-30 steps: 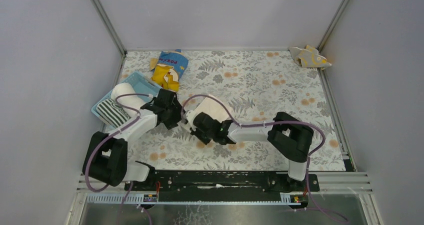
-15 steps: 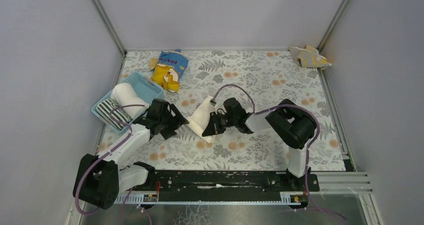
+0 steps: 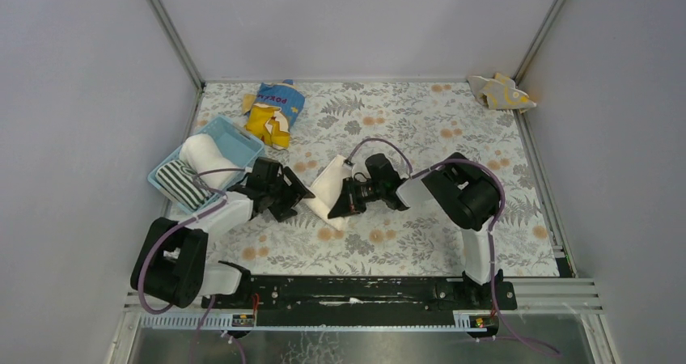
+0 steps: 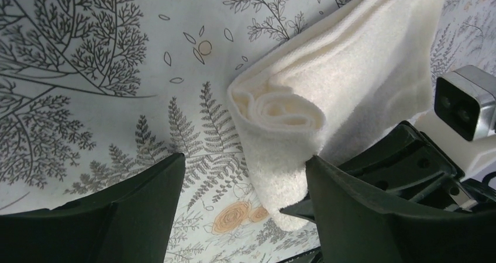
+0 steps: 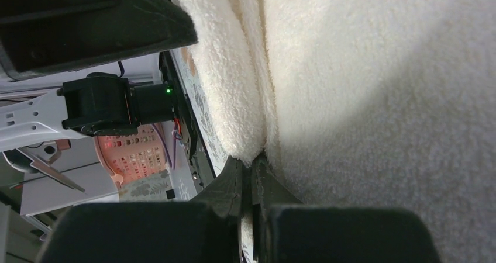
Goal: Roll the towels
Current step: Roll the towel at the center of the board.
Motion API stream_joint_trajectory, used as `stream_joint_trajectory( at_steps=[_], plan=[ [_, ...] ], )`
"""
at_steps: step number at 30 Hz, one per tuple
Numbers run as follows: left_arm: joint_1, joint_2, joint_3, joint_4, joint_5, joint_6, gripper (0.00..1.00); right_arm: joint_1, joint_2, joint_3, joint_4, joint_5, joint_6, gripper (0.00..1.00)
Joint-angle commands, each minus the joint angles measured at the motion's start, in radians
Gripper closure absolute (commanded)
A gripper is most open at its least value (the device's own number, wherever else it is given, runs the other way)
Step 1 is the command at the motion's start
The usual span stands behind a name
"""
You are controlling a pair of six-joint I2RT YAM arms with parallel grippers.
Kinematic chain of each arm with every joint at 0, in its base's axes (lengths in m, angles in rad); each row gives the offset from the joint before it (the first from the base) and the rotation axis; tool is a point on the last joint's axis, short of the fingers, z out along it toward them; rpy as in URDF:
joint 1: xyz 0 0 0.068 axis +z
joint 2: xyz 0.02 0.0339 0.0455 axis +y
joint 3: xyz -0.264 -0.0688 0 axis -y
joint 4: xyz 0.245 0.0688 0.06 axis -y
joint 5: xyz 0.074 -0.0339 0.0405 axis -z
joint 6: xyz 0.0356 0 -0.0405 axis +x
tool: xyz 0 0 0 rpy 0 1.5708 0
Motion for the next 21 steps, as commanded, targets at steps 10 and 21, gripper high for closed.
stream_joint_trajectory(
  at_steps=[10,21],
  plan=[
    [-0.024,0.201,0.045,0.089,-0.093,0.013,0.52,0.001,-0.139,0.071,-0.451,0.195,-0.291,0.79],
    [-0.038,0.281,0.086,0.021,-0.117,0.066,0.62,0.216,-0.387,0.192,-0.807,0.806,-0.688,0.56]
  ],
)
